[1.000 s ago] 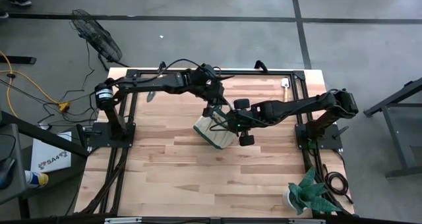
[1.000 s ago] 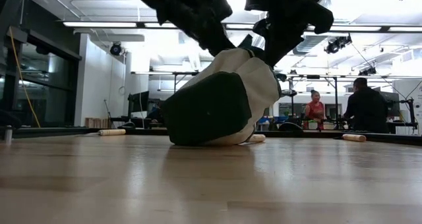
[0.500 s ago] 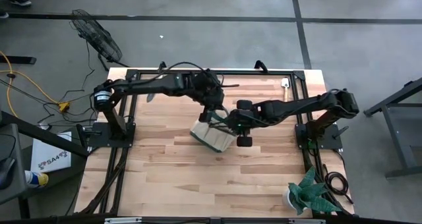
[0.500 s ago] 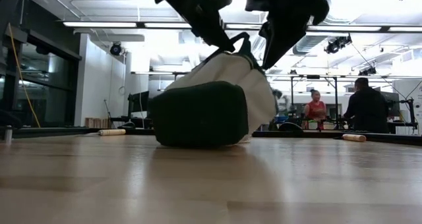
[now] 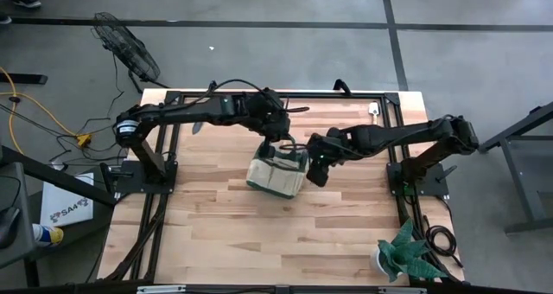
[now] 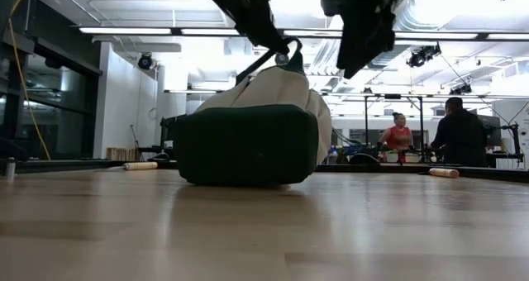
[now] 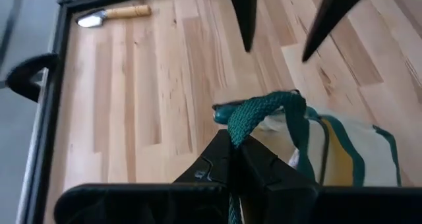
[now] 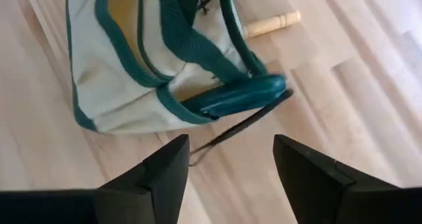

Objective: Pick & Place Garden tools in Gardening bag
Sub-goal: Adjust the white gardening bag

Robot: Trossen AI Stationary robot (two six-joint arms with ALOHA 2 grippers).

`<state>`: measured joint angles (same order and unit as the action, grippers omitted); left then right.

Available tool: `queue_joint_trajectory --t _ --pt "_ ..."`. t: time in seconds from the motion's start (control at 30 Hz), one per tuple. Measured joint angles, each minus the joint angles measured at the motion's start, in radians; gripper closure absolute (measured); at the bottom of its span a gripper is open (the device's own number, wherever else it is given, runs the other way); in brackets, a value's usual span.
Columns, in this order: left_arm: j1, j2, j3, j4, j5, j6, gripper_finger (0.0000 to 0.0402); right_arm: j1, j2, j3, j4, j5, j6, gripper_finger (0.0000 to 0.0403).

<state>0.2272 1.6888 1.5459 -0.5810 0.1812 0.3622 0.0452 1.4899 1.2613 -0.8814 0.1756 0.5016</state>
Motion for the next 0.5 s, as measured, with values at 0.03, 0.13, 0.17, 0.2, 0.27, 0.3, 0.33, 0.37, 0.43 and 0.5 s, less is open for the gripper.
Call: queue_joint_trajectory --t 0.03,0.13,0.17,0.2,0.27,0.3,0.33,0.37,0.43,0.5 --pt "0.000 -0.006 0.000 0.002 -0.005 -0.001 0.0401 0.002 0.007 0.000 0.008 0.000 0.029 0.0190" --pt "0.000 -0.021 0.000 -0.005 -0.010 -0.004 0.0401 0.011 0.020 -0.029 0.074 -0.003 0.115 0.0190" --pt "0.000 -0.027 0.000 -0.005 -0.011 -0.008 0.0401 0.015 0.021 -0.046 0.101 -0.002 0.146 0.0190" --pt "0.000 -0.032 0.000 -0.014 -0.013 -0.013 0.0401 0.018 0.021 -0.061 0.126 -0.003 0.182 0.0190" --pt "0.000 -0.037 0.000 -0.015 -0.021 -0.019 0.0402 0.023 0.021 -0.079 0.194 -0.002 0.246 0.0190" --pt "0.000 -0.037 0.000 -0.021 -0.023 -0.019 0.0402 0.029 0.021 -0.086 0.233 -0.001 0.266 0.0190" --pt "0.000 -0.037 0.000 -0.028 -0.028 -0.024 0.0402 0.037 0.021 -0.091 0.261 0.002 0.280 0.0190" --pt "0.000 -0.036 0.000 -0.030 -0.032 -0.025 0.0402 0.044 0.021 -0.100 0.299 0.005 0.286 0.0190" --pt "0.000 -0.036 0.000 -0.028 -0.034 -0.026 0.0402 0.061 0.021 -0.125 0.385 0.004 0.299 0.0190" --pt "0.000 -0.036 0.000 -0.028 -0.035 -0.027 0.0402 0.078 0.021 -0.161 0.469 0.004 0.329 0.0190"
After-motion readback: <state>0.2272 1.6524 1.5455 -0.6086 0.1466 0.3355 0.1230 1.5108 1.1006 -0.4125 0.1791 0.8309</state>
